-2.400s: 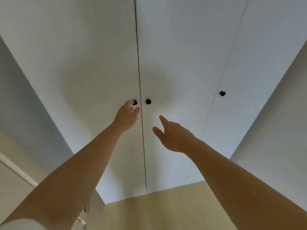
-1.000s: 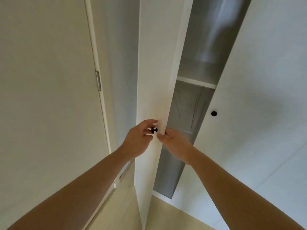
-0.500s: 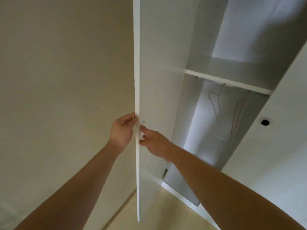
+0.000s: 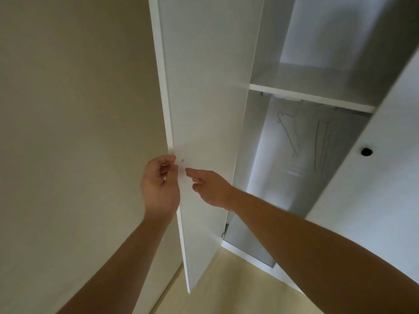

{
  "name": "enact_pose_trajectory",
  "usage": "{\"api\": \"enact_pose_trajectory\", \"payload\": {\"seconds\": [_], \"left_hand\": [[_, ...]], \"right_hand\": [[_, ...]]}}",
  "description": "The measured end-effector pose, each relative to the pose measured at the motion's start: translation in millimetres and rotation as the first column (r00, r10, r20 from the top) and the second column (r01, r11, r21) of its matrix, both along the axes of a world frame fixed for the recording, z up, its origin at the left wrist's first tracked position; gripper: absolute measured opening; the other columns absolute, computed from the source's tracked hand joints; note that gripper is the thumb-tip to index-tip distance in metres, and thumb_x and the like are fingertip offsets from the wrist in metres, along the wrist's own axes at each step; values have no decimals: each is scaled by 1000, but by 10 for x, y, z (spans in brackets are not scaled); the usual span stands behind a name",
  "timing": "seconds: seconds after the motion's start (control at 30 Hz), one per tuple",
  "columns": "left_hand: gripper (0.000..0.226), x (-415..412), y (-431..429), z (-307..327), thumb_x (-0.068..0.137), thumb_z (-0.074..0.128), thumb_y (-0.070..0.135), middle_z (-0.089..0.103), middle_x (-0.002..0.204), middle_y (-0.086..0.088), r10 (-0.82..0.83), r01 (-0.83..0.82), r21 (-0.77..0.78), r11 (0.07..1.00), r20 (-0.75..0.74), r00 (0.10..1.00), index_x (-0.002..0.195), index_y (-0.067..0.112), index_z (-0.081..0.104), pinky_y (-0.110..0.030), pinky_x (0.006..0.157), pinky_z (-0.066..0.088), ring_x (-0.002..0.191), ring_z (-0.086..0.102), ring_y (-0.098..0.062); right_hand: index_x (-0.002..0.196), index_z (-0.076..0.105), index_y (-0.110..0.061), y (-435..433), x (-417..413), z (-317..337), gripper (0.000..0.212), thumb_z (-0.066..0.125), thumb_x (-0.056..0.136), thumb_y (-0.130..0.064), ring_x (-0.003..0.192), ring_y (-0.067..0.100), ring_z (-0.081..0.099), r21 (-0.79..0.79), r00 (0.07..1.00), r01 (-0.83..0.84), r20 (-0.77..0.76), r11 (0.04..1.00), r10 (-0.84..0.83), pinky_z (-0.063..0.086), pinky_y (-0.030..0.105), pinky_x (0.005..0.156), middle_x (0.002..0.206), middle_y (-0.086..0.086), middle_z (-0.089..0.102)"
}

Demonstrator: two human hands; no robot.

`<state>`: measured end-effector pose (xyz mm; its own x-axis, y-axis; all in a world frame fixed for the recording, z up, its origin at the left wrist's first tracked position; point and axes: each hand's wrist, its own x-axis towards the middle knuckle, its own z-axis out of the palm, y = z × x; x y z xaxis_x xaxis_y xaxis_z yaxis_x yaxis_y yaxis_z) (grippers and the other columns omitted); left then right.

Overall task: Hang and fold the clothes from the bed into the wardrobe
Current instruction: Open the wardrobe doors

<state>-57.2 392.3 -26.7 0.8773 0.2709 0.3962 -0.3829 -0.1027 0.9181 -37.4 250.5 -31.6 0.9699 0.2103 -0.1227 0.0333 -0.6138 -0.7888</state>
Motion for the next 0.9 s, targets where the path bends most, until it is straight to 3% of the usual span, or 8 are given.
{"api": "enact_pose_trajectory", "payload": {"seconds": [0.13, 0.27, 0.37, 0.43, 0.53, 0.63, 0.73, 0.9], "left_hand": [[16, -9, -510, -19, 86, 54, 25, 70, 96, 8, -182, 183, 7, 983, -19, 983, 94, 34, 65, -20, 82, 50, 92, 68, -13], [17, 96, -1078, -113, 91, 55, 17, 72, 87, 6, -387, 391, 8, 920, -133, 913, 95, 27, 67, -27, 83, 53, 86, 70, -12], [16, 184, -1505, -181, 96, 55, 15, 72, 85, 4, -530, 540, -9, 841, -213, 821, 98, 21, 69, -30, 80, 54, 81, 70, -13], [16, 229, -1803, -186, 99, 53, 16, 72, 85, 1, -617, 636, -22, 771, -270, 739, 98, 17, 69, -29, 77, 55, 77, 71, -14], [19, 294, -2263, -125, 102, 48, 16, 71, 94, -11, -723, 756, -86, 649, -379, 577, 97, 15, 66, -36, 79, 54, 78, 70, -22], [22, 319, -2602, -62, 103, 43, 21, 71, 102, -13, -781, 834, -85, 545, -412, 469, 102, 17, 65, -39, 85, 56, 86, 71, -27], [22, 279, -2763, -60, 103, 44, 25, 73, 98, -6, -816, 867, -75, 492, -388, 430, 104, 19, 66, -36, 84, 59, 88, 73, -23], [24, 226, -2823, -197, 104, 43, 27, 73, 98, -4, -834, 887, -67, 458, -379, 402, 107, 20, 65, -35, 84, 58, 88, 73, -21]], "right_hand": [[142, 50, -25, -641, -40, -96, 48, 47, 97, -10, 124, 4, 50, 4, 958, 287, 10, 958, -287, 33, -2, 84, 146, -7, 50], [146, 44, -24, -1418, -252, -134, 55, 47, 93, -13, 127, 12, 52, -173, 860, 509, 74, 843, -505, 39, 19, 101, 148, -4, 48], [148, 42, -22, -1976, -463, -89, 58, 48, 91, -11, 110, 14, 57, -195, 729, 682, 115, 705, -674, 41, 18, 87, 146, 2, 49], [148, 40, -18, -2318, -584, -11, 60, 49, 89, -9, 121, 24, 54, -223, 631, 773, 169, 594, -757, 43, 24, 93, 146, 7, 46], [146, 37, -14, -2765, -692, 163, 62, 50, 86, -6, 125, 32, 48, -309, 526, 841, 273, 445, -805, 48, 41, 98, 144, 11, 40], [150, 30, -16, -3144, -711, 327, 68, 50, 85, -5, 127, 31, 41, -437, 510, 830, 344, 346, -788, 46, 43, 96, 144, 10, 34], [147, 30, -21, -3441, -648, 426, 68, 50, 84, -6, 128, 32, 37, -543, 548, 774, 315, 327, -774, 46, 45, 96, 148, 10, 27], [150, 29, -21, -3732, -459, 444, 61, 45, 92, -10, 121, 33, 49, -528, 645, 711, 227, 464, -730, 46, 41, 98, 149, 7, 30]]}}
